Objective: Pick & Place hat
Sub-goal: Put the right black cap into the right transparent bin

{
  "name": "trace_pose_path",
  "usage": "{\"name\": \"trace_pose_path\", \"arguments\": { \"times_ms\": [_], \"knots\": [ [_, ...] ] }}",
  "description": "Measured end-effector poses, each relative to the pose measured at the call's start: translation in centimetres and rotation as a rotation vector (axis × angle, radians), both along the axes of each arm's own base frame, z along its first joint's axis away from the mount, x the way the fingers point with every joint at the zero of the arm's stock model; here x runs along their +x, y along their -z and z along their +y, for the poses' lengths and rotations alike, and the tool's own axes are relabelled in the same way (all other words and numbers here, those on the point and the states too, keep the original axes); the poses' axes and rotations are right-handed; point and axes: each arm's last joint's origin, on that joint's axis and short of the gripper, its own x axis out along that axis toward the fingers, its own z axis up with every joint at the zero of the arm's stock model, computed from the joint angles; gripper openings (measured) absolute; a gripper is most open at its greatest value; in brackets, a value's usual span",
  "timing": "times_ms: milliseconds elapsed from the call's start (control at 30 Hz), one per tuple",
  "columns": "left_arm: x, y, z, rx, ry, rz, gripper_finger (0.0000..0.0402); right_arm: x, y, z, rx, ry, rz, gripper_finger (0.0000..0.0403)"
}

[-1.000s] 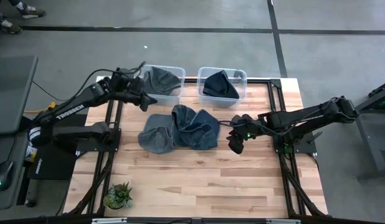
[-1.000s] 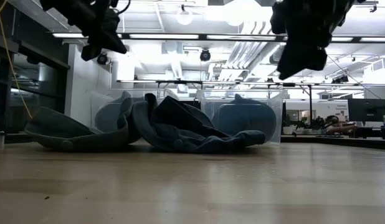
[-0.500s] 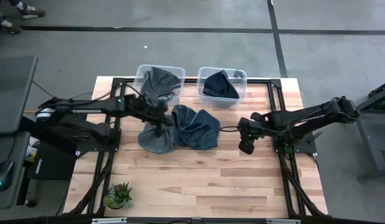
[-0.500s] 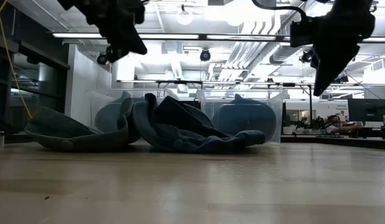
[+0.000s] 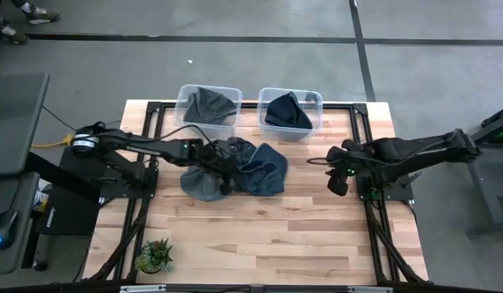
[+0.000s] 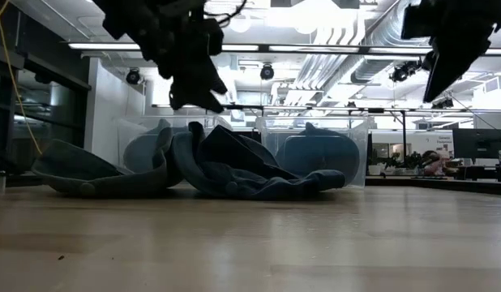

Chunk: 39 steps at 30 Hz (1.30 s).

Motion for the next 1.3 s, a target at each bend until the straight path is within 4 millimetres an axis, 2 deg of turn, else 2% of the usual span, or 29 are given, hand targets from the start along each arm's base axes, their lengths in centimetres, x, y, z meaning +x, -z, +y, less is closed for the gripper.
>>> {"name": "trace_pose_path", "arguments": {
  "times_ms": [100, 233, 367, 500, 700, 900, 1133, 1300],
  "knots": [
    [0.5, 0.9, -0.5, 0.074, 0.024, 0.022, 0.0262, -0.9, -0.7, -0.1, -0.014, -0.022, -0.050, 0.0135],
    [0.9, 2.0, -0.5, 0.195, -0.015, 0.061, 0.0282, -1.9, -1.2, -0.3, -0.022, -0.037, -0.093, 0.0135],
    [1.1, 1.7, -0.4, 0.268, -0.054, 0.056, 0.0284, -2.5, -1.5, -0.4, -0.027, -0.053, -0.111, 0.0135],
    [1.7, 0.2, -0.4, 0.326, -0.033, 0.012, 0.0284, -3.0, -1.6, -0.4, -0.028, -0.058, -0.106, 0.0135],
    [1.7, -0.9, -0.1, 0.441, -0.015, 0.098, 0.0285, -3.1, -1.5, -0.4, -0.040, -0.076, -0.092, 0.0135],
    [0.9, -0.3, -0.1, 0.476, 0.040, 0.206, 0.0285, -3.1, -1.5, -0.4, -0.049, -0.091, -0.090, 0.0135],
    [0.8, -0.2, -0.1, 0.513, 0.068, 0.224, 0.0285, -3.1, -1.5, -0.5, -0.057, -0.091, -0.090, 0.0135],
    [1.8, 2.1, -0.1, 0.518, 0.098, 0.289, 0.0285, -3.0, -1.5, -0.5, -0.060, -0.081, -0.093, 0.0135]
  ]
}}
